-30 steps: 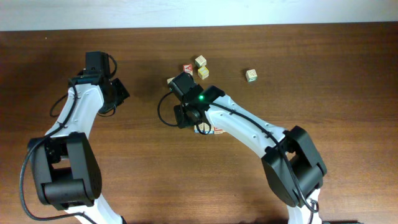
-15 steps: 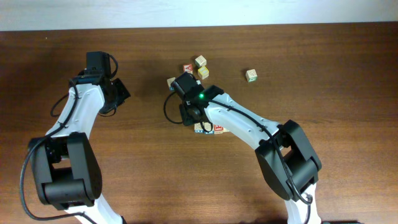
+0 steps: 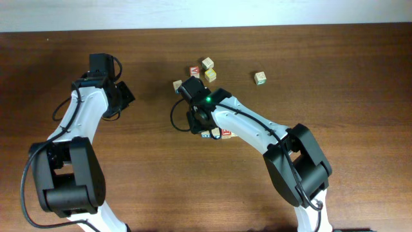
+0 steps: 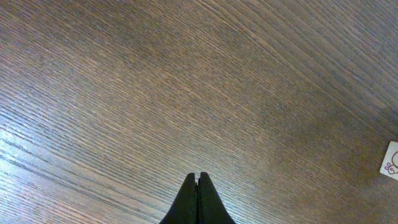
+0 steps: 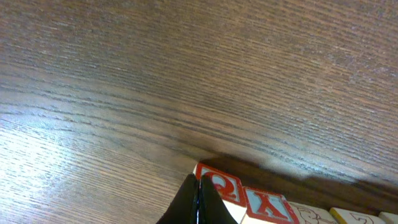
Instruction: Rotate 5 blocks
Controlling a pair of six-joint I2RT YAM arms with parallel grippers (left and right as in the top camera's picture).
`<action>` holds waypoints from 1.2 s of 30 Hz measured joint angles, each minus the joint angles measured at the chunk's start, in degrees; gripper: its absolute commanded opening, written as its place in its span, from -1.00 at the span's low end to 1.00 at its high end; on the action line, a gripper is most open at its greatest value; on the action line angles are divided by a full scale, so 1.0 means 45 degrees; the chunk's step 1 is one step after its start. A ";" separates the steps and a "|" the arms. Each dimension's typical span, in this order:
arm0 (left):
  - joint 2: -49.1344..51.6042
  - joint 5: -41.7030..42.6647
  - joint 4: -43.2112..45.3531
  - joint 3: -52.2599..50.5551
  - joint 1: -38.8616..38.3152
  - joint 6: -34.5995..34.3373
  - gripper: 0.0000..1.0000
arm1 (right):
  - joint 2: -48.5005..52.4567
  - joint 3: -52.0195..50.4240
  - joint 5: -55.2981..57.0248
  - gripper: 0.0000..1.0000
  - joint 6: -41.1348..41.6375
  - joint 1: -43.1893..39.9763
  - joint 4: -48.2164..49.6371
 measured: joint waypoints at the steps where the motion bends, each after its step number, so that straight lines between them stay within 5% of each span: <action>1: 0.0000 0.0000 0.0000 0.0000 0.0000 0.0000 -1.00 | 0.0000 0.0000 -0.0029 -0.92 0.0005 0.0000 -0.0044; 15: 0.0000 0.0000 0.0000 0.0000 0.0000 0.0000 -1.00 | 0.0000 0.0087 -0.1593 -0.92 -0.0933 0.0029 0.0719; 36: 0.0000 0.0005 -0.0039 0.0000 0.0000 0.0000 -1.00 | 0.0000 0.0097 -0.0680 -0.92 0.0787 0.0175 -0.0913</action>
